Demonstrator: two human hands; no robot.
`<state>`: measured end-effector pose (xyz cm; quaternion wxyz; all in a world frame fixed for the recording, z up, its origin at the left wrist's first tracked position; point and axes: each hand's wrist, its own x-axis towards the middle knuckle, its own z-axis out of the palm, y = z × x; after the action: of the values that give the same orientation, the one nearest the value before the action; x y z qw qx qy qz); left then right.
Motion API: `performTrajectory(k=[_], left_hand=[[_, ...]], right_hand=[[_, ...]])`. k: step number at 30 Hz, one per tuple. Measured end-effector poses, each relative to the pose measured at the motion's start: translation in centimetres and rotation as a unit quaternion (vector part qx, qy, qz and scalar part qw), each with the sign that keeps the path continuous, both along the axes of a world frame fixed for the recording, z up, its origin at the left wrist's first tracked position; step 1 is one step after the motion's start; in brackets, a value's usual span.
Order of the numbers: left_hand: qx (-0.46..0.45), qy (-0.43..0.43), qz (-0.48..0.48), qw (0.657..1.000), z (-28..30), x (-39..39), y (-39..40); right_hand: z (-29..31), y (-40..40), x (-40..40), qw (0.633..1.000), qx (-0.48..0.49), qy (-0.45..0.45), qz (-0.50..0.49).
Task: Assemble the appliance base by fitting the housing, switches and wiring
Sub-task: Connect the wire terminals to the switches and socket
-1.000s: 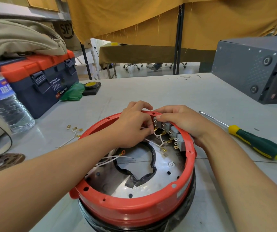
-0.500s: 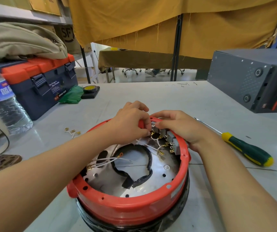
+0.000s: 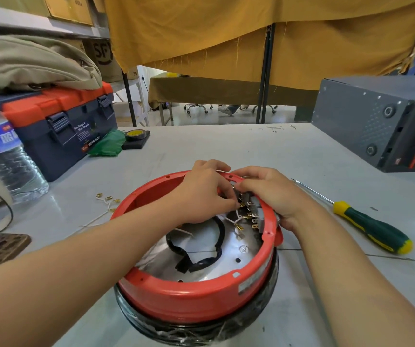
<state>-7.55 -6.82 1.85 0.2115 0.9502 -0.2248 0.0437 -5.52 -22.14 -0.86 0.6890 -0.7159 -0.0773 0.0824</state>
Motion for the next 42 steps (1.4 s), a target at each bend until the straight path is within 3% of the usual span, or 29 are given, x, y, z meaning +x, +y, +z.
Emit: performTrajectory(k=[42], left_hand=[[0.016, -0.022, -0.004, 1.000, -0.43, -0.32, -0.30]], right_hand=[[-0.08, -0.21, 0.10, 1.000, -0.013, 0.006, 0.012]])
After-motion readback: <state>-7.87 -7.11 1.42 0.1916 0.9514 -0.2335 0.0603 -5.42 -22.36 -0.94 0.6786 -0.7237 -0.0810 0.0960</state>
